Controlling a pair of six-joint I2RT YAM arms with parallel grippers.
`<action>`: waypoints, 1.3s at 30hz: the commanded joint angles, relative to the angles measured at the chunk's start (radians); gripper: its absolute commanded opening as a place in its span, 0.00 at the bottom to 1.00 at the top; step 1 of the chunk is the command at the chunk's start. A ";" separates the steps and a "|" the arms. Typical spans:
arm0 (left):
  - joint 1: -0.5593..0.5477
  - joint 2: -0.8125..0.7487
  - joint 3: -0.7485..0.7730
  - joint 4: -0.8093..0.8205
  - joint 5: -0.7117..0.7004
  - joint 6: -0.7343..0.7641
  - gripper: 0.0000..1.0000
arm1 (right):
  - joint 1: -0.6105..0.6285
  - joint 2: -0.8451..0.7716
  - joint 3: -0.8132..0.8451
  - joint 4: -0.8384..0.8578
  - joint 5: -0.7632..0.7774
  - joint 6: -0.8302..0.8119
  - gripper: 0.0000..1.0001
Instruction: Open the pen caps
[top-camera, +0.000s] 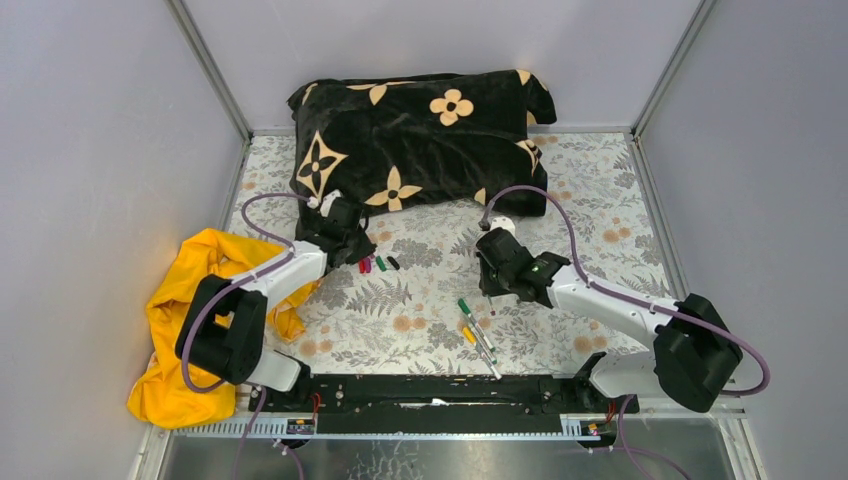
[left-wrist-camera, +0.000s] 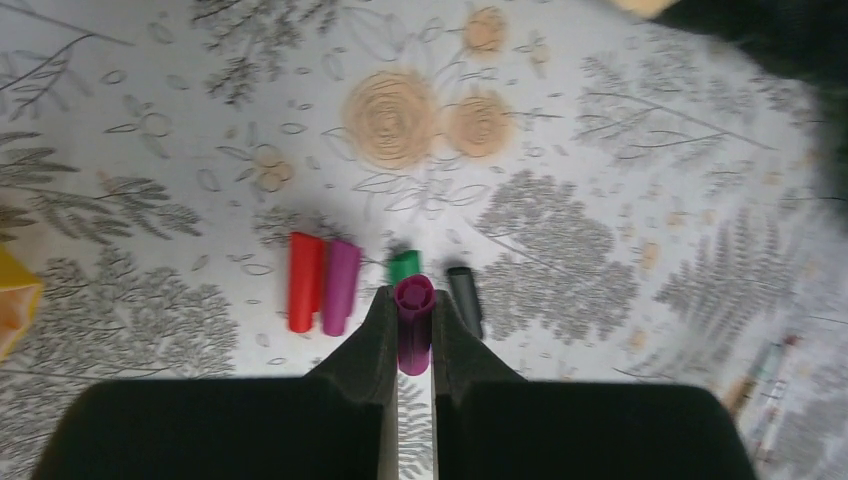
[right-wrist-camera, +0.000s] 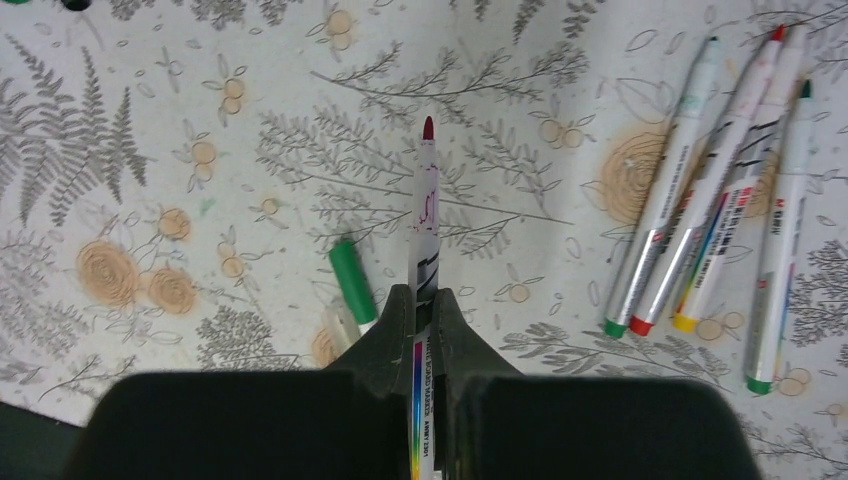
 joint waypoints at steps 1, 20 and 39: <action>-0.002 0.040 0.015 -0.076 -0.112 0.060 0.00 | -0.046 0.008 0.040 -0.013 0.039 -0.040 0.00; -0.003 0.083 0.023 -0.053 -0.090 0.059 0.22 | -0.137 0.147 0.047 0.003 0.064 -0.079 0.02; -0.004 0.016 0.024 -0.051 -0.092 0.037 0.37 | -0.172 0.241 0.071 0.010 0.156 -0.125 0.06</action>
